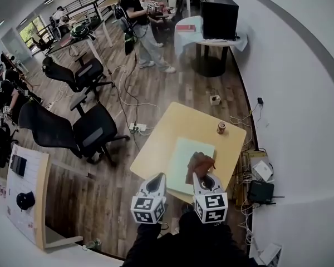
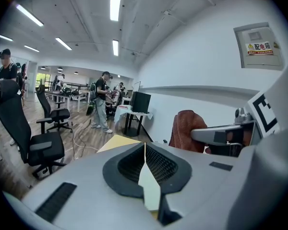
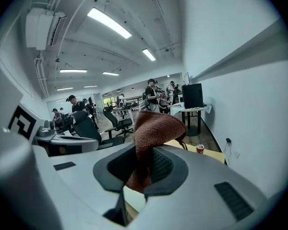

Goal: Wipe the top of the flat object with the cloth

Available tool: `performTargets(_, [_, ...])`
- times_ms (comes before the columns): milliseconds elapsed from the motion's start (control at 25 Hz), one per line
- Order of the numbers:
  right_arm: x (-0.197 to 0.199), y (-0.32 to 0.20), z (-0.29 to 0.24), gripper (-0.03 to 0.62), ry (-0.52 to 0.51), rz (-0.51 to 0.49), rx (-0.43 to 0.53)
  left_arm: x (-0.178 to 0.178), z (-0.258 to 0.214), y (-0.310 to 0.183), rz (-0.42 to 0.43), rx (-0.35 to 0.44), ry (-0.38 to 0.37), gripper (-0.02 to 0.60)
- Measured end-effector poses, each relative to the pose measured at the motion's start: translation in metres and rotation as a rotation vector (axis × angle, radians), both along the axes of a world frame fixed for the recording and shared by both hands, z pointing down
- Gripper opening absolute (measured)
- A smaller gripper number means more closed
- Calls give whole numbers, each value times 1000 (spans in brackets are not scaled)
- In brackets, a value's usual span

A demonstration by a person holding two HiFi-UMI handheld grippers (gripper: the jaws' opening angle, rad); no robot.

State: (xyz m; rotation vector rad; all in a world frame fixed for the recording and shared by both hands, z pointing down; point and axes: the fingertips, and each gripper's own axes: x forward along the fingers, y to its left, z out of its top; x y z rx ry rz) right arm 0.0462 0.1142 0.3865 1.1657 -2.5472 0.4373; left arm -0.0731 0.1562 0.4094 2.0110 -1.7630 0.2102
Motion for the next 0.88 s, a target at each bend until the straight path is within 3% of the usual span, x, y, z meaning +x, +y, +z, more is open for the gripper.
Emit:
performTargets(240, [9, -59, 23, 66, -21, 23, -48, 2, 29, -56, 7, -65, -25, 35])
performTargets(640, [22, -103, 99, 66, 30, 48, -209, -17, 115, -93, 1, -222, -5, 38])
performTargets(760, [14, -113, 120, 66, 47, 50, -253, -24, 145, -106, 32, -290, 3, 123])
performTargets(880, [0, -126, 138, 66, 58, 46, -284, -33, 177, -121, 61, -343, -8, 123])
